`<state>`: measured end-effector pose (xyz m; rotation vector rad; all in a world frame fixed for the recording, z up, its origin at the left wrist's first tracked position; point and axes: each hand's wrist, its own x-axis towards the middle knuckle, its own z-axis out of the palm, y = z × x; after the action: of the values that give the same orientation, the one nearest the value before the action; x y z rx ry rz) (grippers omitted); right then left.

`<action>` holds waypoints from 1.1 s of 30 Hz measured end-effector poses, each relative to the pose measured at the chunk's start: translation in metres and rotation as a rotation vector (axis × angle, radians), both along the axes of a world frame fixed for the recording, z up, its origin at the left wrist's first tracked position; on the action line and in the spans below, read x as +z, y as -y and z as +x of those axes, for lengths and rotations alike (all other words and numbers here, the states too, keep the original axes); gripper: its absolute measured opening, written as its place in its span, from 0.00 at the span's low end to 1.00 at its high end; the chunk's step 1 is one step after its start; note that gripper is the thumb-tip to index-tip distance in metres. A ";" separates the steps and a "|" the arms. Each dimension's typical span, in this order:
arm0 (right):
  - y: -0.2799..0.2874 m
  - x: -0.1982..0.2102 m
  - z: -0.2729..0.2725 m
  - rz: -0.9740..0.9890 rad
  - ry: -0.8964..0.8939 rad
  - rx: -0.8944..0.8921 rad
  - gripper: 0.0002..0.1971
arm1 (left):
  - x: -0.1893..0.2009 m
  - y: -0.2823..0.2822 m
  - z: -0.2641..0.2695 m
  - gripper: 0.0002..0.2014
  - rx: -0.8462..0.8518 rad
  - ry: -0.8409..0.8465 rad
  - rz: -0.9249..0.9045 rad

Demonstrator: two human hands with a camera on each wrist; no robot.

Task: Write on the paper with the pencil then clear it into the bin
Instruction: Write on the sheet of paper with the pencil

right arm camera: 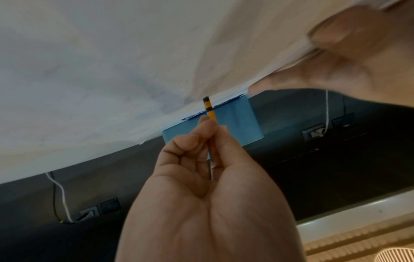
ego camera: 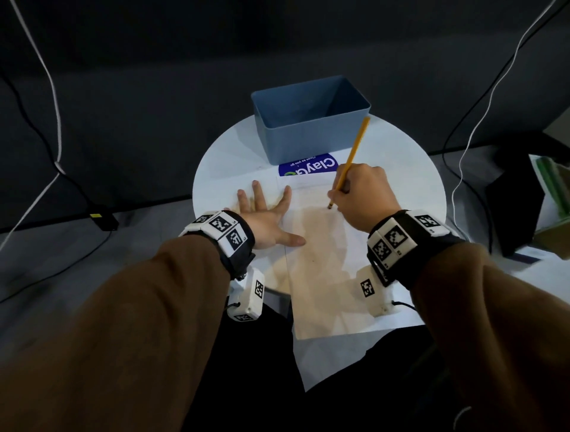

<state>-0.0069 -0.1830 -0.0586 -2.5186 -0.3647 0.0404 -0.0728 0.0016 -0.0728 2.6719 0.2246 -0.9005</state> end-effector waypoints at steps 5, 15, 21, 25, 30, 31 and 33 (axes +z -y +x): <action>0.009 0.008 0.003 0.024 0.021 -0.017 0.08 | -0.001 0.000 0.002 0.56 -0.005 -0.011 -0.008; 0.012 0.005 0.007 -0.097 0.040 -0.077 0.05 | 0.000 0.000 0.000 0.56 0.007 -0.005 -0.019; 0.007 -0.001 0.000 0.068 0.004 -0.002 0.07 | 0.001 0.002 0.001 0.56 0.003 -0.012 -0.004; 0.001 -0.007 -0.003 0.052 0.007 0.042 0.07 | 0.000 0.002 0.001 0.56 0.012 -0.009 -0.010; 0.025 0.003 0.008 -0.010 0.020 -0.088 0.06 | 0.001 0.001 0.001 0.57 0.015 -0.018 -0.036; 0.029 0.005 0.009 -0.015 0.026 -0.103 0.06 | 0.001 0.001 0.001 0.57 0.013 -0.018 -0.038; 0.031 0.007 0.010 0.004 0.037 -0.100 0.07 | 0.002 0.001 0.001 0.56 0.011 -0.017 -0.036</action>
<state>0.0027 -0.2136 -0.0518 -2.5326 -0.2528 -0.0454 -0.0722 0.0002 -0.0707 2.6287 0.2244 -0.9155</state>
